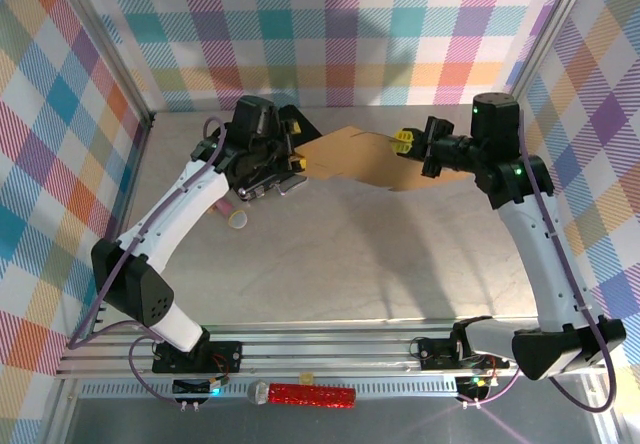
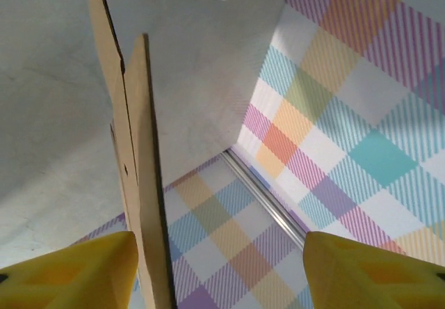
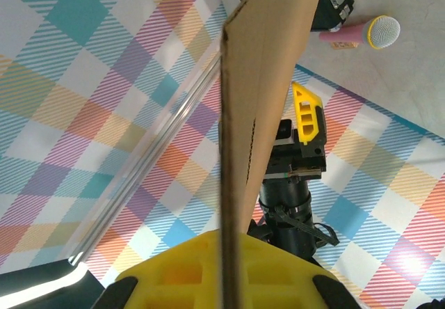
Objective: Fold the paper box
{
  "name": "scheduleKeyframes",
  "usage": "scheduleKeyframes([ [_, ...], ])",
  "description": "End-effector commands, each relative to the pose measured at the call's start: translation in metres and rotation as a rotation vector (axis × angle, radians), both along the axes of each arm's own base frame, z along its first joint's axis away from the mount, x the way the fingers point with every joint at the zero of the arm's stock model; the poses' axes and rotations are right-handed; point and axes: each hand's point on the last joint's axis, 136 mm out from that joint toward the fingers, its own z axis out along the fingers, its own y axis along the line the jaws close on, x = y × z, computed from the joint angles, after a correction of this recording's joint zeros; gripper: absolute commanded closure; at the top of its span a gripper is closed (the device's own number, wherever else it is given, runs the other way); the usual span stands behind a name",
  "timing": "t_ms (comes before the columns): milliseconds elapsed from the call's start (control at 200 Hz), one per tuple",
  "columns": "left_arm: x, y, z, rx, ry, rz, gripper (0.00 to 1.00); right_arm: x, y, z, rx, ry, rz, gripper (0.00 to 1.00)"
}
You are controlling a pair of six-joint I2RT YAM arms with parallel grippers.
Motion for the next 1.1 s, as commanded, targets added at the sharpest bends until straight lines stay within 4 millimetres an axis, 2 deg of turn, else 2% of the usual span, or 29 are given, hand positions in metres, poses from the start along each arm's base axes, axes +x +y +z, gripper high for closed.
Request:
scheduleKeyframes([
  [0,-0.002,0.000,-0.005,-0.051,0.074,0.067,0.64,-0.012,-0.002,0.007,0.045,0.020,0.002,1.00],
  [100,-0.007,0.005,-0.004,-0.021,0.081,0.073,1.00,-0.015,-0.006,0.002,0.033,0.026,-0.008,1.00],
  [165,-0.014,0.009,-0.002,-0.005,0.095,0.073,1.00,-0.013,-0.011,-0.002,0.006,0.008,-0.017,0.99],
  [230,-0.025,0.017,0.002,0.023,0.110,0.081,1.00,-0.009,-0.017,-0.002,-0.045,-0.041,-0.016,0.72],
  [305,-0.043,0.033,0.010,0.077,0.139,0.104,1.00,-0.006,-0.021,0.006,-0.112,-0.110,0.004,0.46],
  [365,-0.061,0.051,0.019,0.136,0.161,0.151,1.00,-0.007,-0.020,0.018,-0.165,-0.163,0.035,0.35],
  [420,-0.067,0.064,0.031,0.187,0.133,0.197,1.00,-0.013,-0.016,0.033,-0.201,-0.206,0.057,0.29],
  [515,-0.067,0.071,0.041,0.234,0.100,0.267,1.00,-0.025,0.003,0.053,-0.205,-0.244,0.076,0.27],
  [575,-0.058,0.068,0.042,0.252,0.083,0.300,1.00,-0.037,0.020,0.054,-0.214,-0.227,0.100,0.27],
  [710,-0.037,0.040,0.041,0.277,0.078,0.288,1.00,-0.051,0.066,0.046,-0.229,-0.194,0.184,0.27],
  [775,-0.029,0.027,0.043,0.302,0.061,0.277,1.00,-0.048,0.081,0.056,-0.264,-0.250,0.191,0.26],
  [860,-0.023,0.016,0.044,0.326,0.036,0.275,1.00,-0.046,0.089,0.059,-0.347,-0.264,0.219,0.26],
  [900,-0.022,0.014,0.046,0.337,0.020,0.279,1.00,-0.042,0.090,0.058,-0.384,-0.285,0.221,0.28],
  [990,-0.021,0.009,0.050,0.350,-0.013,0.277,1.00,-0.035,0.084,0.048,-0.464,-0.283,0.176,0.35],
  [1095,-0.024,0.004,0.054,0.361,-0.051,0.271,1.00,-0.025,0.074,0.035,-0.561,-0.280,0.123,0.38],
])
